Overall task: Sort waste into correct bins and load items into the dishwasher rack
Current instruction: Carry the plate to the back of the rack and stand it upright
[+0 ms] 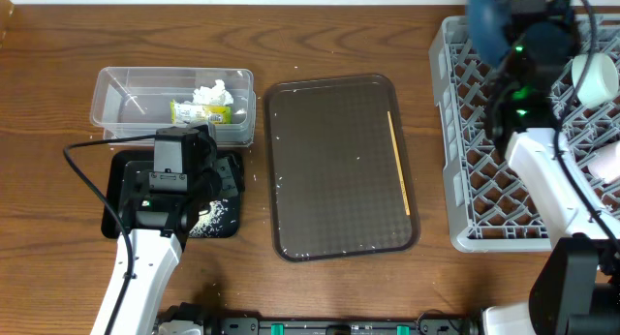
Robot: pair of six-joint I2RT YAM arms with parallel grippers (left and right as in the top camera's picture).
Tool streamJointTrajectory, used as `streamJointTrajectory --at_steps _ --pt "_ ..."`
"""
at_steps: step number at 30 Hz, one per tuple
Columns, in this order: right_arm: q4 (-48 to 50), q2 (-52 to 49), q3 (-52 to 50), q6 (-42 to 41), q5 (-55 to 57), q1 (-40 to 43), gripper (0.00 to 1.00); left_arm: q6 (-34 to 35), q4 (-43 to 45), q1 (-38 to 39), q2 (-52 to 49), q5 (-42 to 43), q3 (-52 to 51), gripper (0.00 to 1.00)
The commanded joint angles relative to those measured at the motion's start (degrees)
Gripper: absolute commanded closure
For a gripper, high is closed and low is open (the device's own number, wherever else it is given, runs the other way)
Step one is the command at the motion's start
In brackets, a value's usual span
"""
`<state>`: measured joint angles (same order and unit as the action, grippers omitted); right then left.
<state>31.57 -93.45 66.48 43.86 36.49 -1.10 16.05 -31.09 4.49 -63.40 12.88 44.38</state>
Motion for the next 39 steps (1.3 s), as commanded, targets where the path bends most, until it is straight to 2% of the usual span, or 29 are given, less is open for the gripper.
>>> streamJointTrajectory --at_steps 1,6,15,19,27,36,39 --pt "2.75 2.03 0.37 11.85 1.03 2.54 0.99 -0.55 -0.15 -0.35 -0.28 -0.52 0.39 0.45" --pt "8.94 1.09 0.37 19.28 1.73 6.45 0.99 -0.55 -0.15 -0.35 -0.28 -0.50 0.39 0.45" --pt "16.15 -2.45 0.39 19.63 7.02 11.89 0.99 -0.52 -0.15 -0.35 -0.28 -0.50 0.39 0.45" --pt "16.06 -4.48 0.39 16.68 11.08 12.57 0.99 -0.52 -0.15 -0.35 -0.28 -0.52 0.39 0.45" --pt "2.10 -4.70 0.37 1.77 17.07 12.44 0.99 -0.55 -0.20 -0.35 -0.28 -0.50 0.39 0.45" --pt "-9.70 -4.26 0.37 -6.05 18.12 12.28 0.99 -0.55 -0.15 -0.35 -0.28 -0.52 0.39 0.45" --pt "-11.02 -4.17 0.37 -8.22 18.12 12.28 0.99 -0.55 -0.15 -0.35 -0.28 -0.52 0.39 0.45"
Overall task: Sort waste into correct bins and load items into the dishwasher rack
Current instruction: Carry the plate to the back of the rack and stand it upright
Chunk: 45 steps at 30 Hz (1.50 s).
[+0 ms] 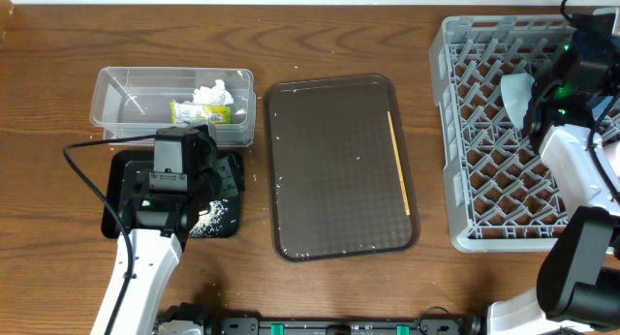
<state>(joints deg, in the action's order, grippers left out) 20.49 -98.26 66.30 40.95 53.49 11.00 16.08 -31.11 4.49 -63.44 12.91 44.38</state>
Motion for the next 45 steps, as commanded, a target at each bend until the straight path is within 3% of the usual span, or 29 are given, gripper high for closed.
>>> streamJointTrajectory --at_steps 1,9,13,18,25,30,38,45 --pt "0.09 0.66 0.55 -5.79 1.09 0.17 0.99 -0.57 -0.13 -0.35 -0.24 -0.55 0.39 0.45" --pt "8.87 2.03 0.59 -5.44 -3.69 0.15 0.99 -0.57 -0.13 -0.35 -0.24 -0.55 0.39 0.45" --pt "11.04 2.03 0.63 6.43 -16.22 0.17 0.99 -0.55 -0.13 -0.35 -0.24 -0.55 0.39 0.45" --pt "12.90 2.03 0.63 14.99 -25.27 0.24 0.99 -0.55 -0.13 -0.35 -0.24 -0.55 0.39 0.45" --pt "18.88 0.83 0.63 22.60 -25.57 0.44 0.99 -0.55 -0.13 -0.35 -0.24 -0.55 0.37 0.45" --pt "28.92 -2.34 1.51 25.62 -20.59 0.44 0.99 -0.55 -0.11 -0.35 -0.24 -0.55 0.37 0.45" --pt "19.93 -10.54 13.60 25.53 -14.21 0.44 0.99 -0.55 -0.11 -0.35 -0.24 -0.55 0.37 0.45" --pt "19.10 -14.19 15.28 25.40 -14.73 0.24 0.99 -0.52 -0.11 -0.35 -0.94 -0.52 0.37 0.45"
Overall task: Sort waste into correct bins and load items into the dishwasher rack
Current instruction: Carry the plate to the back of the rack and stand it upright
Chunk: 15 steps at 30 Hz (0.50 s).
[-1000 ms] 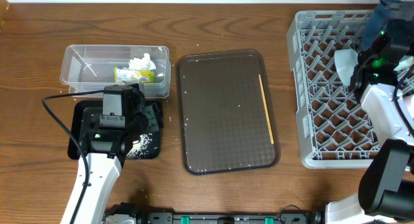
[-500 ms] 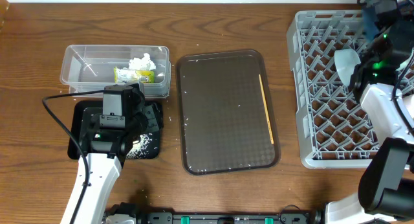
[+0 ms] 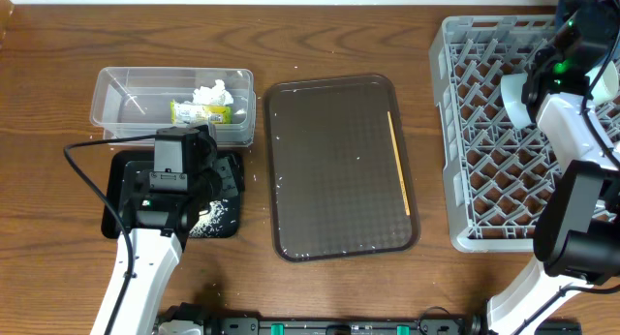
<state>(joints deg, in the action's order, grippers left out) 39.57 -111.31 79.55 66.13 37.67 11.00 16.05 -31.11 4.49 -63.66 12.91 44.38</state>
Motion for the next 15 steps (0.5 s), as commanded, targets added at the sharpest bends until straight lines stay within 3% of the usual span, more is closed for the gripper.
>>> streamJointTrajectory --at_steps 1,15 --pt "-0.02 -1.57 2.03 0.22 1.38 0.33 0.99 -0.52 -0.13 -0.35 -0.90 -0.55 0.37 0.45" --pt "-0.74 -6.16 2.03 0.81 4.15 0.42 0.99 -0.52 -0.09 -0.35 -2.56 -0.55 0.37 0.45"
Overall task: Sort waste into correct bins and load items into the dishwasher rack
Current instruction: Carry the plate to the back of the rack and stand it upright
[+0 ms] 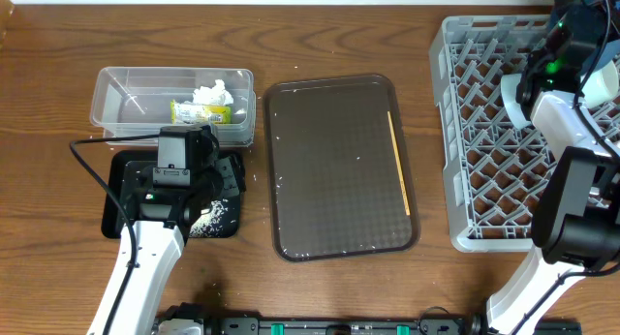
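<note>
A thin yellow chopstick (399, 163) lies along the right side of the brown tray (329, 180). The grey dishwasher rack (475, 180) stands at the right, with a pale dish (511, 95) on edge in its upper part. My right gripper (565, 30) hovers over the rack's far right corner, just right of that dish; its fingers do not show clearly. My left gripper (184, 180) hangs over the black bin (121, 214), hidden under its own wrist. The clear bin (116, 98) holds a white tissue (211, 92) and a yellow wrapper (199, 112).
White crumbs lie in the black bin's lower right part. Another white cup (603, 78) sits at the rack's right edge, behind the right arm. The wooden table runs all round the bins, tray and rack.
My left wrist has shifted slightly up and to the right over the black bin. The right arm has drawn a little further toward the rack's far corner. The dish and chopstick have not moved.
At first my right arm held a blue round object above the rack's far left part. Then the blue object was gone and a pale dish stood on edge in the rack beside the gripper. Since then the arm has moved off toward the far right corner.
</note>
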Robot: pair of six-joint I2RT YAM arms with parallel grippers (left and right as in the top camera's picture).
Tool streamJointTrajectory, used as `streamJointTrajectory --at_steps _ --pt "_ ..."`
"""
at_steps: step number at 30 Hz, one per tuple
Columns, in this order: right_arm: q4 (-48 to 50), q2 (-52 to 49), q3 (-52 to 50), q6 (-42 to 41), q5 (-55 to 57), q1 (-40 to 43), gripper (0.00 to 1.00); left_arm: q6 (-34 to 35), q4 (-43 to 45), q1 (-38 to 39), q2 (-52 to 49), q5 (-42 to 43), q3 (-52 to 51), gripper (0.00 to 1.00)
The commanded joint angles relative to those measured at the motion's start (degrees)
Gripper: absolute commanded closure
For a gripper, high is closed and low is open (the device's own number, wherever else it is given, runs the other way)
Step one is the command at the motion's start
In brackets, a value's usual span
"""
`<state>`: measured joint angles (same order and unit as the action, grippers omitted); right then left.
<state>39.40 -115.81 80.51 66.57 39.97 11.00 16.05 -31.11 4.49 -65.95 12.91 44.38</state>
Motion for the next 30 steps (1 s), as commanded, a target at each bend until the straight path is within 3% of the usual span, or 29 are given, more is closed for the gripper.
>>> streamJointTrajectory --at_steps 1,8,15,24,30 --pt "-0.92 -1.66 1.07 0.37 1.88 0.35 0.99 -0.52 -0.11 -0.35 -0.26 -0.55 0.37 0.45" --pt "6.16 -1.64 1.07 3.13 1.77 0.24 0.99 -0.50 -0.09 -0.35 -0.26 -0.55 0.37 0.45" --pt "-3.76 -1.66 1.07 3.50 1.60 0.15 0.99 -0.52 -0.09 -0.35 -0.26 -0.55 0.37 0.45" --pt "-9.14 -1.66 1.05 -6.49 4.96 -2.03 0.99 -0.50 0.15 -0.35 -0.26 -0.55 0.37 0.45" --pt "-9.25 -1.64 1.05 -11.98 11.04 -4.96 0.91 -0.52 0.15 -0.35 -0.26 -0.55 0.37 0.45"
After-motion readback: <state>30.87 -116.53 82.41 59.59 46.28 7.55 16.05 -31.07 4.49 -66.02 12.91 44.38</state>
